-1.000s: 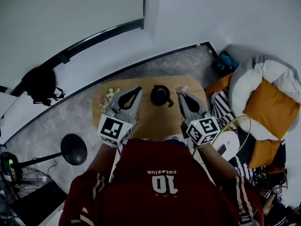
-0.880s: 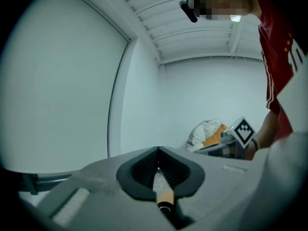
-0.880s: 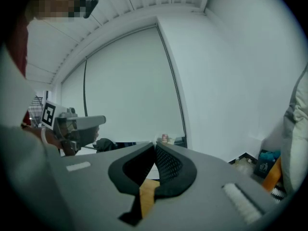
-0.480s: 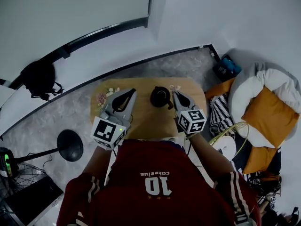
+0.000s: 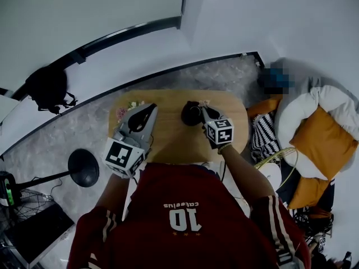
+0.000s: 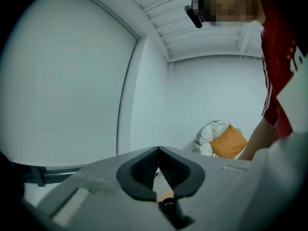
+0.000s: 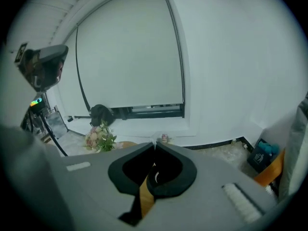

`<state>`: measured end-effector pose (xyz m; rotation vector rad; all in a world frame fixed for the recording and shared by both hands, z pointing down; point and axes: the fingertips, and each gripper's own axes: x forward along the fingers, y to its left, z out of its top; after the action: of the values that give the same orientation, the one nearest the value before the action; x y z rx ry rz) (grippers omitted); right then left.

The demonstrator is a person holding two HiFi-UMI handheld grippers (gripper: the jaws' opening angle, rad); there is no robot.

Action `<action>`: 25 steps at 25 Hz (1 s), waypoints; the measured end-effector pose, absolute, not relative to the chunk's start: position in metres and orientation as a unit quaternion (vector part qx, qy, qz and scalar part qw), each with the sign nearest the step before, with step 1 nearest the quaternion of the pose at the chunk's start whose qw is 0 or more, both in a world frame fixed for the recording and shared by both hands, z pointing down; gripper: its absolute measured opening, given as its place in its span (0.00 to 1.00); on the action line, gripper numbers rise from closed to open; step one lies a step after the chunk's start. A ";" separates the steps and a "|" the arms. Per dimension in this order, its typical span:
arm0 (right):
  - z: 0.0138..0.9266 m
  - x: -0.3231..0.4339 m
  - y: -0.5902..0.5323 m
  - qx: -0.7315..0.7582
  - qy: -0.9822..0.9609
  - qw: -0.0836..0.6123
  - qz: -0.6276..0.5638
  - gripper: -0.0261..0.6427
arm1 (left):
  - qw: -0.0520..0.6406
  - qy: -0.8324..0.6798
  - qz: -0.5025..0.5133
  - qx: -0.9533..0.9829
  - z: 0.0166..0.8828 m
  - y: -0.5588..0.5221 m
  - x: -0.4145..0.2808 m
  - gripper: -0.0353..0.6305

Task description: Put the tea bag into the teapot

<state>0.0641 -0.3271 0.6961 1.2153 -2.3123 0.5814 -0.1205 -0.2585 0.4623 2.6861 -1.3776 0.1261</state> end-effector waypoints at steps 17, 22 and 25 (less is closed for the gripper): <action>0.721 0.054 -0.333 0.413 -0.847 0.269 0.198 0.20 | 0.070 -0.455 0.051 0.886 0.468 -0.270 -0.129 0.06; 0.713 0.060 -0.333 0.419 -0.848 0.260 0.196 0.20 | 0.069 -0.453 0.048 0.887 0.466 -0.271 -0.124 0.06; 0.712 0.061 -0.331 0.420 -0.848 0.257 0.197 0.20 | 0.067 -0.450 0.045 0.889 0.464 -0.271 -0.120 0.06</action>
<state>0.0609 -0.3309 0.7116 1.1390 -2.2997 0.5354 -0.1203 -0.2707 0.4645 2.6798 -1.3571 0.1370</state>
